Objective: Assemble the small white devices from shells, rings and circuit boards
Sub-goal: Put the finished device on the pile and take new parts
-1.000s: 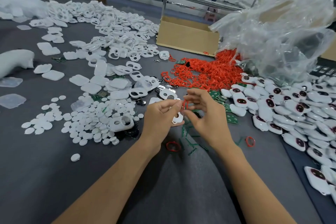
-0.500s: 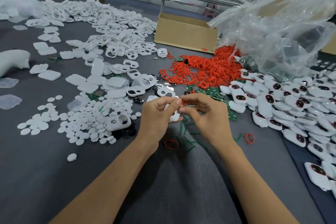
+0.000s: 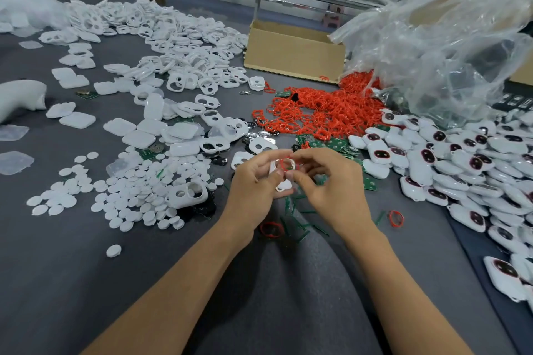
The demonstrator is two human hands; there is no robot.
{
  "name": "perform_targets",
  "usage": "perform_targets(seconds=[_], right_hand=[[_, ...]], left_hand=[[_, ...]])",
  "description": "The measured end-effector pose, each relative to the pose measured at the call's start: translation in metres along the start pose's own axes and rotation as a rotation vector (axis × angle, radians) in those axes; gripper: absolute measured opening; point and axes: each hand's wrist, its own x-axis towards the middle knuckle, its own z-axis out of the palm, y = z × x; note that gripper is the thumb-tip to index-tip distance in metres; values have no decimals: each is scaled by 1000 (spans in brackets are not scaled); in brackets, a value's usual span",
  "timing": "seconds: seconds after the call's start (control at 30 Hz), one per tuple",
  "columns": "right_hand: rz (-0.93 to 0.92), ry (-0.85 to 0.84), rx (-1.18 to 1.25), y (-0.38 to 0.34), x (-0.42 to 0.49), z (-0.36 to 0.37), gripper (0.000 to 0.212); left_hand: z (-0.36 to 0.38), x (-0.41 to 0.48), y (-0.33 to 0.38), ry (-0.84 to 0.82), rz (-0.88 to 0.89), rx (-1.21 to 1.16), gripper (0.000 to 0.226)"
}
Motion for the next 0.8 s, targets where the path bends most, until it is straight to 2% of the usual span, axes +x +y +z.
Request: perform_targets(seconds=[0.07, 0.17, 0.37, 0.57, 0.8], right_hand=[[2, 1, -19, -1, -1, 1, 22], [43, 2, -15, -1, 0, 1, 24], [123, 13, -6, 0, 1, 1, 28], [185, 13, 67, -4, 2, 0, 35], [272, 6, 216, -9, 1, -7, 31]], left_hand=[[1, 0, -1, -8, 7, 1, 33], [0, 2, -1, 15, -74, -71, 38], [-1, 4, 1, -38, -158, -172, 25], [-2, 4, -1, -32, -154, -165, 20], [0, 1, -2, -58, -128, -133, 21]])
